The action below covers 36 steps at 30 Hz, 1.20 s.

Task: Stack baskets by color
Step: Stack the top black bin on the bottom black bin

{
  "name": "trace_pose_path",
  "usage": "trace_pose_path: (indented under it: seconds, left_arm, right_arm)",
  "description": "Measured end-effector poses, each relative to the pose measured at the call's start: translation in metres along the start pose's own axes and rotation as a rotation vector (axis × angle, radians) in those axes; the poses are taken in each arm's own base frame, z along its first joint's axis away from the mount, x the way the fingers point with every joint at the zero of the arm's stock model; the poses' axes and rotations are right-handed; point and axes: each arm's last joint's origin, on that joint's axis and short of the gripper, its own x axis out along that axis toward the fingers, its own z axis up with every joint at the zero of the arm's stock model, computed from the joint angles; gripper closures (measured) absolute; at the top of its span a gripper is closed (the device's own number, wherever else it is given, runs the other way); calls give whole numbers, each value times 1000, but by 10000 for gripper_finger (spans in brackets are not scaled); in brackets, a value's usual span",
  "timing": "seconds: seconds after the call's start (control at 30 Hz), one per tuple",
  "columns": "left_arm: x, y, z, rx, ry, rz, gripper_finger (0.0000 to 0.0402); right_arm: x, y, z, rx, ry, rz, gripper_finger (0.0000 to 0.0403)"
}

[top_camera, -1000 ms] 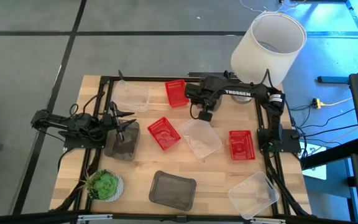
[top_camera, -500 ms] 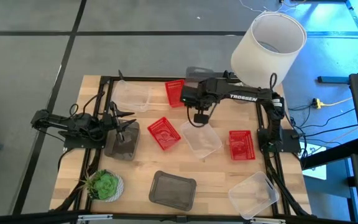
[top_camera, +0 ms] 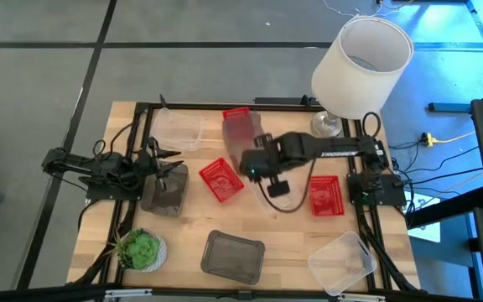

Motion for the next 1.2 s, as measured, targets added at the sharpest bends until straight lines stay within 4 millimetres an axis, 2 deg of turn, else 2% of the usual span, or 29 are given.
trace_pose_path:
  seconds: [0.1, 0.2, 0.4, 0.6, 0.77, 0.97, 1.2]
  left_arm:
    - [0, -3, 1, -37, -3, -105, 269]
    - [0, -3, 12, -104, 26, -153, 269]
    - [0, 4, 60, -157, 118, -176, 269]
    - [16, 4, 106, -119, 256, -171, 269]
    - [38, -2, 138, -88, 388, -124, 269]
    - [60, -9, 165, -135, 508, -72, 269]
    - [74, -12, 194, -140, 548, -62, 269]
  right_arm:
    - [-5, 19, 3, -122, -8, 23, 403]
    - [-10, 36, 7, -244, -28, 42, 403]
    - [-17, 60, 11, -391, -56, 50, 403]
    - [-23, 73, 12, -502, -88, 104, 403]
    - [-45, 74, 15, -547, -197, 133, 403]
    - [-77, 82, 17, -583, -358, 167, 403]
    - [-85, 101, 22, -628, -446, 257, 403]
